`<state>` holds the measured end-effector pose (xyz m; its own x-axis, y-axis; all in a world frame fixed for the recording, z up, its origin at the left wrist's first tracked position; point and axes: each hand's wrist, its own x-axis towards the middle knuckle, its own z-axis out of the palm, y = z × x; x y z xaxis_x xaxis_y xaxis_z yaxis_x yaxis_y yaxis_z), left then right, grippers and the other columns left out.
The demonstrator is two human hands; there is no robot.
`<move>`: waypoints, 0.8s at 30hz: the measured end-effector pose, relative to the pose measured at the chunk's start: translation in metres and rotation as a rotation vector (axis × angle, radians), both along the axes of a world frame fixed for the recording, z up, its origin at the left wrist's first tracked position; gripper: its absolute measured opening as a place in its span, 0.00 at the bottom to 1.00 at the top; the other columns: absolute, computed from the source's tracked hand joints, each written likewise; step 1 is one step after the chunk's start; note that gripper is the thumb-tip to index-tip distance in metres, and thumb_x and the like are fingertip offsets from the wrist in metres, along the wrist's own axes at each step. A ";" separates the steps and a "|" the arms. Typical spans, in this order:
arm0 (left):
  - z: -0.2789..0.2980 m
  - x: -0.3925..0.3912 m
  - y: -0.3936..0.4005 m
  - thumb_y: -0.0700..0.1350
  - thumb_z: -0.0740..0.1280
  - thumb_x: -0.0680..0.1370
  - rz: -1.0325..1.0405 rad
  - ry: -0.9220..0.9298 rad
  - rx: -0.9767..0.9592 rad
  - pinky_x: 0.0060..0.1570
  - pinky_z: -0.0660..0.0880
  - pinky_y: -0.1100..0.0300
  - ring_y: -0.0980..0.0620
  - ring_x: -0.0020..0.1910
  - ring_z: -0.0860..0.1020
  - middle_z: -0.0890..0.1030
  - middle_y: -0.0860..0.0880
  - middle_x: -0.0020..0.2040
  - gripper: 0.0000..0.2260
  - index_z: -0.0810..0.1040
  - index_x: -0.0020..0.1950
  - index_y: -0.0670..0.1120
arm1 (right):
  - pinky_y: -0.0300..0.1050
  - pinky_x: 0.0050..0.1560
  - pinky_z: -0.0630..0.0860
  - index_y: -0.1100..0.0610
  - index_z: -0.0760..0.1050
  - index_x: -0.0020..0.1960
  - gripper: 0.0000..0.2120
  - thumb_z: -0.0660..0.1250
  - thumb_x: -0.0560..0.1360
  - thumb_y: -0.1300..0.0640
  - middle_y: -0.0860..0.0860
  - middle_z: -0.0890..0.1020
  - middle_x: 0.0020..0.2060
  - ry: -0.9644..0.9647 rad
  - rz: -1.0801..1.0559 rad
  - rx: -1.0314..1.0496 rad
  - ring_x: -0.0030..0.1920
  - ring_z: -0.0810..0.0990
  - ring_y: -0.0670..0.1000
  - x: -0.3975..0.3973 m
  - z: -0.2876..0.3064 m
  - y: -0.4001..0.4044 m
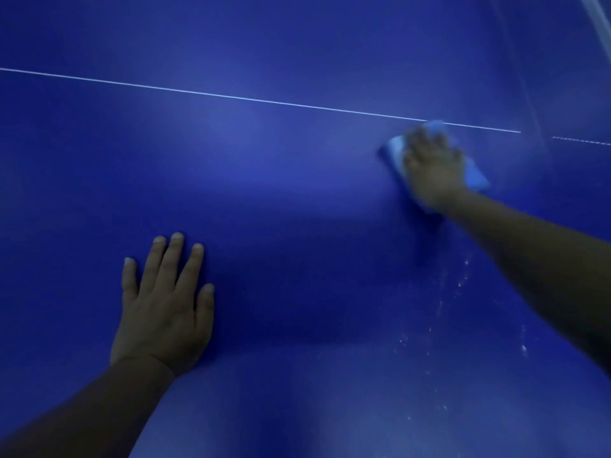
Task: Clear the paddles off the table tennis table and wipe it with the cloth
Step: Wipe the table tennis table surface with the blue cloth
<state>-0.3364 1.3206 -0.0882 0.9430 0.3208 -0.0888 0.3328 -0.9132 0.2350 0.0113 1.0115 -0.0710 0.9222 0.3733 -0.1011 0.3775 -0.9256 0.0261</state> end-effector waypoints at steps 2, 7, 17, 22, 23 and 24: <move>0.000 0.001 0.000 0.57 0.47 0.81 -0.003 0.002 -0.006 0.77 0.45 0.37 0.45 0.81 0.50 0.57 0.43 0.81 0.30 0.62 0.80 0.44 | 0.71 0.73 0.52 0.48 0.52 0.81 0.25 0.46 0.85 0.46 0.49 0.53 0.81 0.000 -0.331 0.086 0.80 0.51 0.60 0.009 0.006 -0.029; 0.002 0.000 -0.001 0.58 0.46 0.81 -0.001 0.013 -0.022 0.77 0.44 0.37 0.45 0.81 0.48 0.56 0.43 0.81 0.31 0.61 0.80 0.44 | 0.75 0.70 0.57 0.50 0.58 0.79 0.26 0.46 0.83 0.45 0.56 0.64 0.78 0.029 0.399 -0.030 0.78 0.58 0.66 -0.152 -0.015 -0.037; 0.000 0.000 0.001 0.58 0.46 0.80 0.000 -0.003 0.001 0.77 0.44 0.37 0.45 0.81 0.49 0.56 0.43 0.81 0.31 0.60 0.80 0.44 | 0.73 0.73 0.49 0.47 0.55 0.81 0.25 0.48 0.84 0.45 0.48 0.55 0.81 -0.009 -0.252 0.125 0.80 0.50 0.59 -0.060 -0.001 -0.019; -0.001 0.001 0.001 0.58 0.46 0.80 0.001 -0.012 0.017 0.77 0.45 0.37 0.44 0.81 0.50 0.57 0.42 0.81 0.31 0.61 0.80 0.44 | 0.74 0.72 0.53 0.50 0.60 0.80 0.27 0.46 0.83 0.45 0.53 0.60 0.80 -0.026 0.281 0.024 0.79 0.55 0.63 -0.149 -0.011 0.037; -0.001 0.001 0.000 0.58 0.46 0.80 0.000 -0.009 0.017 0.77 0.44 0.38 0.44 0.81 0.50 0.57 0.43 0.81 0.31 0.61 0.80 0.44 | 0.75 0.71 0.53 0.50 0.64 0.78 0.26 0.48 0.83 0.45 0.54 0.64 0.78 0.005 0.524 0.023 0.78 0.58 0.65 -0.192 -0.014 0.035; 0.000 0.001 -0.001 0.58 0.45 0.80 0.000 -0.005 0.017 0.77 0.44 0.38 0.44 0.81 0.50 0.56 0.43 0.81 0.31 0.60 0.80 0.44 | 0.74 0.71 0.53 0.48 0.66 0.77 0.24 0.50 0.83 0.44 0.53 0.65 0.78 0.033 0.766 0.037 0.78 0.59 0.65 -0.234 -0.017 0.023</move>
